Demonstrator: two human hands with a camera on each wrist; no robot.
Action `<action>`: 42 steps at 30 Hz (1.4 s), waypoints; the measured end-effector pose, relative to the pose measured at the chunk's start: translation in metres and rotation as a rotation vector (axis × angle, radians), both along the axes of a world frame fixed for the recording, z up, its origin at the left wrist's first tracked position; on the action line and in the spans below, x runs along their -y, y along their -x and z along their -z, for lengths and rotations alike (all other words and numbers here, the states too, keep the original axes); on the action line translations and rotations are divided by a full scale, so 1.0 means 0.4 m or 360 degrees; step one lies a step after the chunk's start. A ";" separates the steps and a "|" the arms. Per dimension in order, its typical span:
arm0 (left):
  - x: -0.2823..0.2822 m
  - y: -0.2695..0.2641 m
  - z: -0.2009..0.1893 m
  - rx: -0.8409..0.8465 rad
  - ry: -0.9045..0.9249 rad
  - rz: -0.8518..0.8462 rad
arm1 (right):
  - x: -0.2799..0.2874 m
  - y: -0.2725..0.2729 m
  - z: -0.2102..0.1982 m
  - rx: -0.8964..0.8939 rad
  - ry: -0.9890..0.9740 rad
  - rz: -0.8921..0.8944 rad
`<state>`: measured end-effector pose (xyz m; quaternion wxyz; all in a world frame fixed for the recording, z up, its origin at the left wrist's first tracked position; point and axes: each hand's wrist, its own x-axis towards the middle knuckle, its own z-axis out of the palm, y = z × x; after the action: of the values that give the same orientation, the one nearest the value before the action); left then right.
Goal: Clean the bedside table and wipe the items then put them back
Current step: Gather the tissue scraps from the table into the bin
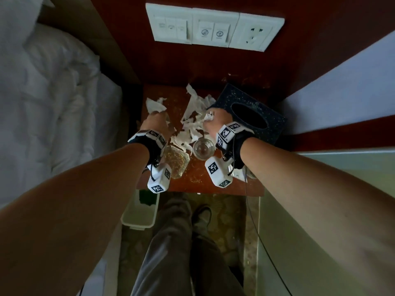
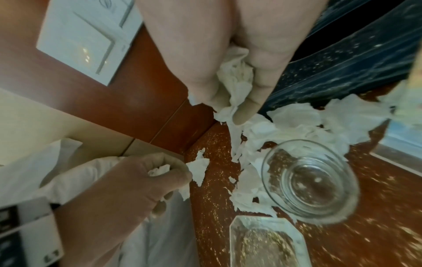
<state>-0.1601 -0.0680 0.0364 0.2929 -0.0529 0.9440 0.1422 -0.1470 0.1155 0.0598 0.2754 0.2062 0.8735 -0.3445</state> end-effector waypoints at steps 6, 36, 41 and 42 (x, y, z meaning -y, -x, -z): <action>0.062 0.143 0.068 0.0096 0.0122 0.0192 | 0.043 0.156 0.064 0.0102 -0.0275 -0.0336; 0.072 0.210 0.198 -0.0035 -0.0281 0.0083 | 0.079 0.317 0.204 0.0113 -0.0374 -0.0577; 0.051 0.183 0.185 0.0118 -0.0348 0.0053 | 0.058 0.336 0.162 0.0115 -0.0308 -0.0370; 0.045 0.176 0.187 0.0143 -0.0350 0.0105 | 0.051 0.336 0.159 0.0108 -0.0309 -0.0353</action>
<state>-0.2306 -0.0860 -0.0383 0.3435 0.0042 0.9099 0.2326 -0.2814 0.0949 -0.0037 0.3198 0.1458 0.9103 -0.2186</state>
